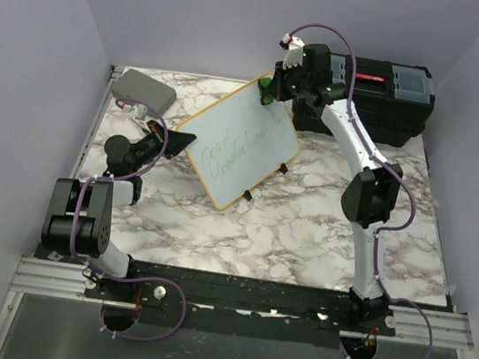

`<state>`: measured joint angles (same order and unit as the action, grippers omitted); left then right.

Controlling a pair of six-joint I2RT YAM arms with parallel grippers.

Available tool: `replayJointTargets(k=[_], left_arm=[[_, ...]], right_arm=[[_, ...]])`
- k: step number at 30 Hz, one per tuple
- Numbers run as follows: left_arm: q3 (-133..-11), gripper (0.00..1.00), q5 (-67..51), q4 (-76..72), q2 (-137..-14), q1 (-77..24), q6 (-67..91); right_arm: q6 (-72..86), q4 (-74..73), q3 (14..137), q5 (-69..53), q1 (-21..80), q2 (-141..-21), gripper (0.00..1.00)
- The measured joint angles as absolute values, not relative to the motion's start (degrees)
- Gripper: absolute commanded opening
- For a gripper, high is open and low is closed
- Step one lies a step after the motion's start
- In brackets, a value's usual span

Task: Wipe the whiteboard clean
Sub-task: Erase the whiteboard at the whiteboard stand.

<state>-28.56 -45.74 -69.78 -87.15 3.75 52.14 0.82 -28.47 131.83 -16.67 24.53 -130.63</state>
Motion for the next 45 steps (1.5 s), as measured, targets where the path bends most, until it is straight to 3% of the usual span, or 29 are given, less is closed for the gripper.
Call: replayJointTargets(k=[9,22,34,45], left_arm=[[-28.6,0.00,-45.9,-69.5,-86.9,3.7,51.9],[-28.6,0.00,-45.8,-68.8,-86.7,3.7,51.9],[-28.6,0.00,-46.0,-68.7,-86.5,3.7,51.6],[-28.6,0.00,-45.6,-68.2,-86.5,3.7,51.7]], right_arm=[[-4.5,-30.7,131.6,-28.9,24.8,-130.6,0.01],[0.4,-28.3,127.9,-20.5,25.8,-128.7,0.01],[-4.3,-28.8,127.1,-34.0,25.6,-128.7,0.01],[0.1,-28.4,127.1,-22.3,26.7,-128.5,0.01]])
